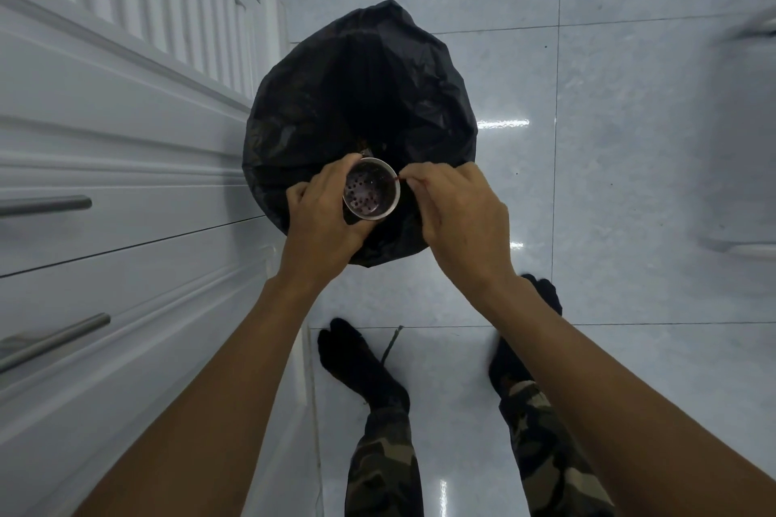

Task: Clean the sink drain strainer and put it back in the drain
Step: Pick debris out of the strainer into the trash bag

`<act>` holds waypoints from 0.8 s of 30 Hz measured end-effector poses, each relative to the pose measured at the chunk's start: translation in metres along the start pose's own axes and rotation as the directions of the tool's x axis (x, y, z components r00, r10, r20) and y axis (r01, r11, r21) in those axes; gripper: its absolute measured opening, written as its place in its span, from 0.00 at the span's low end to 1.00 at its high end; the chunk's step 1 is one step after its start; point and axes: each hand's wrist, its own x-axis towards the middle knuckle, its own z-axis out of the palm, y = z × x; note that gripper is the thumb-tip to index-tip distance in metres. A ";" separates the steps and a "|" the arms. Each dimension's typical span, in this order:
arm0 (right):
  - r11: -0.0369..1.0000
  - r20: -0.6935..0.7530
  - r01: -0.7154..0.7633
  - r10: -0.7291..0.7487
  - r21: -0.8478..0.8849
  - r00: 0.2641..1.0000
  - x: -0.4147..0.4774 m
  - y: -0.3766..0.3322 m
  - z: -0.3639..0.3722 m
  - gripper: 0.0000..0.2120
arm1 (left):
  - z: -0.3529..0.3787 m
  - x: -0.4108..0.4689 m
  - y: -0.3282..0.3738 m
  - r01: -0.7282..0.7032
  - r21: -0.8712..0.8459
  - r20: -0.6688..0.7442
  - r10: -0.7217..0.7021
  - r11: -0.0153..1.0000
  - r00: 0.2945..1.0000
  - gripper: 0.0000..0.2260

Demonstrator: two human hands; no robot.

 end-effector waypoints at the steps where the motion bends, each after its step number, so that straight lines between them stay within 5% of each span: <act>1: 1.000 0.003 0.012 -0.012 0.009 1.000 0.001 -0.002 0.001 0.10 | 0.000 0.001 0.001 -0.005 -0.011 -0.004 0.005 1.000 1.000 0.32; 6: 0.965 0.164 -0.078 0.036 0.252 0.986 0.006 -0.014 0.004 0.13 | -0.001 0.003 0.003 -0.011 -0.114 0.003 0.012 0.993 1.000 0.32; 11: 0.997 0.002 -0.010 0.010 0.076 1.000 0.013 -0.009 -0.005 0.13 | -0.001 -0.003 -0.004 -0.031 -0.162 -0.029 0.027 0.986 0.999 0.32; 16: 0.997 0.187 0.006 -0.020 0.072 0.982 0.009 -0.009 -0.001 0.13 | -0.003 -0.005 -0.015 -0.031 -0.148 -0.043 0.025 0.989 0.999 0.33; 24: 0.985 0.046 0.154 -0.150 -0.081 0.988 0.006 -0.012 0.003 0.12 | -0.008 -0.003 -0.017 -0.037 -0.138 -0.025 0.034 0.990 0.999 0.33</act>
